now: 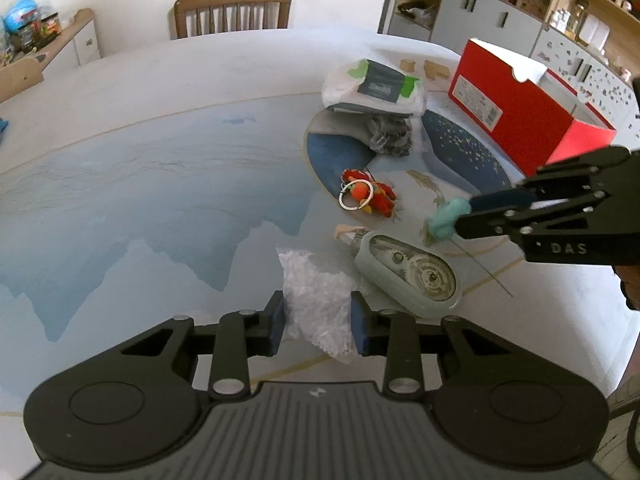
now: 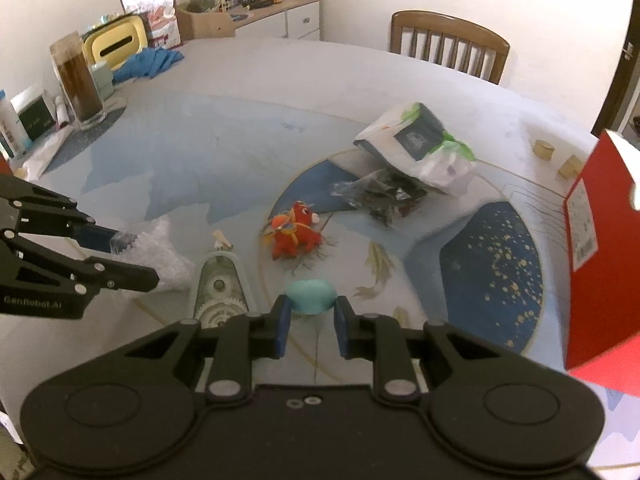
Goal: Organize objects
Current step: 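Grasp the bubble-wrap bag with left tool while right tool grasps teal egg-shaped sharpener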
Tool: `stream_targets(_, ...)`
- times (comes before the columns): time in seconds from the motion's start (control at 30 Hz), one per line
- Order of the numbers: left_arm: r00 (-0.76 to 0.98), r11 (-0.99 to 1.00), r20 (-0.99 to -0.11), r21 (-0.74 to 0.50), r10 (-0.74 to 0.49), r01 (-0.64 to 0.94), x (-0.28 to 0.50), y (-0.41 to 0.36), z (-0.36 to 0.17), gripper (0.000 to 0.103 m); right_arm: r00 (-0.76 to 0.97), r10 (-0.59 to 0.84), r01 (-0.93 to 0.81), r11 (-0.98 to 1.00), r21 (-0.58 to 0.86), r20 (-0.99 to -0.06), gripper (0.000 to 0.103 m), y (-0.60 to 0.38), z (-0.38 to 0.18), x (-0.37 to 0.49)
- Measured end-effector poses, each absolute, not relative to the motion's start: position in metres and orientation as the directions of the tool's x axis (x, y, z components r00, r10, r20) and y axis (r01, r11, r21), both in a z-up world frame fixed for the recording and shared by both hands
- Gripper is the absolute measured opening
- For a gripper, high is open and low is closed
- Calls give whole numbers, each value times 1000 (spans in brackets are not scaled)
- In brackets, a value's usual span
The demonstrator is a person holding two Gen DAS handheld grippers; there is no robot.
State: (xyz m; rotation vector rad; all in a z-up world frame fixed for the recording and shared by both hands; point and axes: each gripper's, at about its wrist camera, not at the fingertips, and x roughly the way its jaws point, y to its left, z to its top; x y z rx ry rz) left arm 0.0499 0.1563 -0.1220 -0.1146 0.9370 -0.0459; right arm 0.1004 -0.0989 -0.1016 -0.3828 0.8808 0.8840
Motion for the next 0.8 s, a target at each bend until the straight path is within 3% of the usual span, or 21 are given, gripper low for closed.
stream_targets(0.07, 596, 992, -798, -128, -91, -20, 49, 157, -118, 33, 329, 507, -796, 603, 55, -797, 19, -104, -100, 100)
stream_targets(0.13, 604, 991, -791, -134, -93, -23, 48, 157, -114, 33, 321, 505, -794, 605, 63, -801, 8, -109, -99, 100)
stream_targets(0.37, 606, 990, -791, -137, -88, -34, 49, 153, -114, 33, 299, 492, -788, 611, 79, -818, 10, -122, -104, 99)
stream_targets(0.57, 603, 988, -793, -146, -85, -54, 49, 152, -112, 33, 348, 474, -755, 653, 58, -809, 25, -122, -104, 114)
stream_targets(0.73, 600, 986, -796, -152, -77, -75, 46, 155, -112, 33, 381, 460, -728, 684, 46, -802, 54, -119, -108, 131)
stream_targets(0.8, 597, 985, -799, -154, -74, -84, 44, 157, -112, 33, 379, 461, -724, 688, 53, -802, 56, -117, -110, 136)
